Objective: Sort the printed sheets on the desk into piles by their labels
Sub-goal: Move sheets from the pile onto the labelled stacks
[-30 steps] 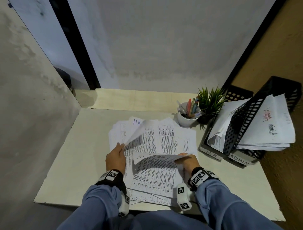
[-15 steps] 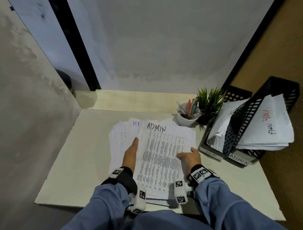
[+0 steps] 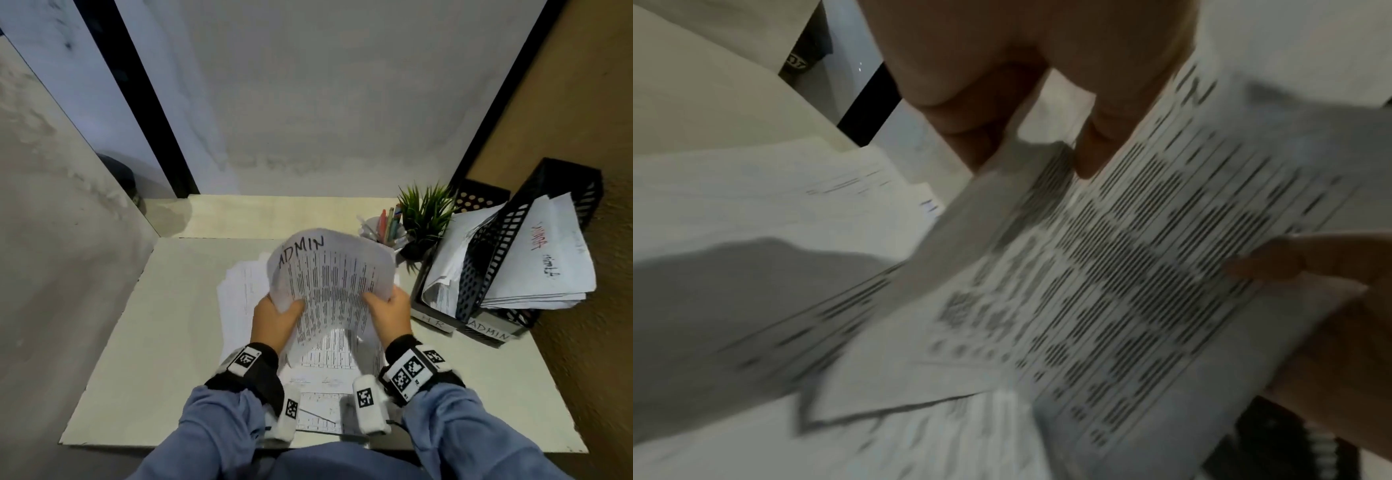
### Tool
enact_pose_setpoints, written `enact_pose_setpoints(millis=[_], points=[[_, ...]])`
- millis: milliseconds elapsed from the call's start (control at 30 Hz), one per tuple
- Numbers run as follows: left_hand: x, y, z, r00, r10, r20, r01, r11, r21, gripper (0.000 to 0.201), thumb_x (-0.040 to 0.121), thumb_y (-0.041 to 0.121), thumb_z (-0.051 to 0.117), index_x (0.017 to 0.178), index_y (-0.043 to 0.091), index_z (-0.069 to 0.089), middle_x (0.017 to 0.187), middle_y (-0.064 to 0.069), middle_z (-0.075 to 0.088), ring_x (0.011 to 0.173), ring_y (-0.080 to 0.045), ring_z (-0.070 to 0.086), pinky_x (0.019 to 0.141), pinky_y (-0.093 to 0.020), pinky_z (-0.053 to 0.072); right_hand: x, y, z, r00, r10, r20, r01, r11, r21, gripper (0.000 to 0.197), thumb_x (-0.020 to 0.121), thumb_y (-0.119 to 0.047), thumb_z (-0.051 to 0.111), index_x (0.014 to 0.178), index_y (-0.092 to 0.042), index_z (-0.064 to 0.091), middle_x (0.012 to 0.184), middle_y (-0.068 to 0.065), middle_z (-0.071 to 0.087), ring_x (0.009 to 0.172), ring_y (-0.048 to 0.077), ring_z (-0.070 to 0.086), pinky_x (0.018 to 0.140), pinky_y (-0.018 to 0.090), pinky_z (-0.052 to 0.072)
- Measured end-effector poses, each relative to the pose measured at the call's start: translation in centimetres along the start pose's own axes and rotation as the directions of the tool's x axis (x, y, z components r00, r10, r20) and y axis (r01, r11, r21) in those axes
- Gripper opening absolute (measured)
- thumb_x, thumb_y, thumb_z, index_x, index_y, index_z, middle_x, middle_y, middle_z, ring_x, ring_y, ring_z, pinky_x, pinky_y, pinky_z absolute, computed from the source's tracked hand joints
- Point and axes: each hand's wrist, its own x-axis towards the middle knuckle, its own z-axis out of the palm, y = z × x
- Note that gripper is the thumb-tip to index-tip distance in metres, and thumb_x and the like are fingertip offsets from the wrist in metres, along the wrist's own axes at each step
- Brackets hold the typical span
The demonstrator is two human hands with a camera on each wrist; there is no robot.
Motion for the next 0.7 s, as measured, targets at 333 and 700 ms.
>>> enact_pose_setpoints(millis=[333, 700], points=[[1.6, 5.5, 1.0, 0.955, 0.044, 0.293, -0.097, 0.981, 0.167, 0.019, 0.087, 0.022, 0.062, 0.074, 0.009, 0.057, 0.068, -0.007, 0.055, 0.063, -0.019, 0.054, 0.061, -0.024, 0.046, 2.1, -1.6, -4.3, 0.996, -0.003, 0.094, 0.020, 0.984, -0.178, 0.014, 0.084, 0.005, 0.053, 0.070, 0.002, 0.054, 0.066, 0.013, 0.050, 0.061, 0.021, 0.051, 0.058, 0.026, 0.045], [-3.3, 16.4, 12.1, 0.770, 0.402, 0.495, -0.542, 0.822, 0.174, 0.041, 0.090, 0.003, 0.047, 0.054, 0.018, 0.034, 0.055, 0.001, 0.038, 0.049, -0.013, 0.034, 0.047, -0.014, 0.027, 5.8, -5.3, -19.4, 0.722, -0.401, -0.564, 0.019, 0.826, -0.563, 0.055, 0.080, -0.018, 0.064, 0.132, -0.013, 0.048, 0.125, 0.015, 0.050, 0.118, 0.033, 0.044, 0.098, 0.044, 0.039]])
